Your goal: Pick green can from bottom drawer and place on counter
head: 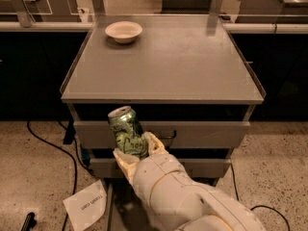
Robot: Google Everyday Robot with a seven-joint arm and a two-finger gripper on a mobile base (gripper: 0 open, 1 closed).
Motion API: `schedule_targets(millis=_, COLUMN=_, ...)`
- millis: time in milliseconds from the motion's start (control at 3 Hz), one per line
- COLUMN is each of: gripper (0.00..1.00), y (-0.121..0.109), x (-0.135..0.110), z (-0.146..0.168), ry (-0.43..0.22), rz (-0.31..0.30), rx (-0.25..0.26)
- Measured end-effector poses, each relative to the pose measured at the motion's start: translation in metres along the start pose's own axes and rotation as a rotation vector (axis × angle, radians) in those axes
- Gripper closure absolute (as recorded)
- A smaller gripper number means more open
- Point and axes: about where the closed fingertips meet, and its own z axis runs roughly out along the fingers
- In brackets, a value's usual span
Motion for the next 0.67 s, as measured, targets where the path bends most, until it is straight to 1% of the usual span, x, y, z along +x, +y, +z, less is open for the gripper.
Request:
schedule_targets(millis=333, gripper=1.0, y=0.004, x=0.002, z=0.0, ry=0.002, rz=-0.001, rx=0.003)
schedule_targets(millis=667, gripper=1.0, y=-0.015, x=-0.008, z=-0.003, ry=-0.019, rz=-0.033, rx=0.06)
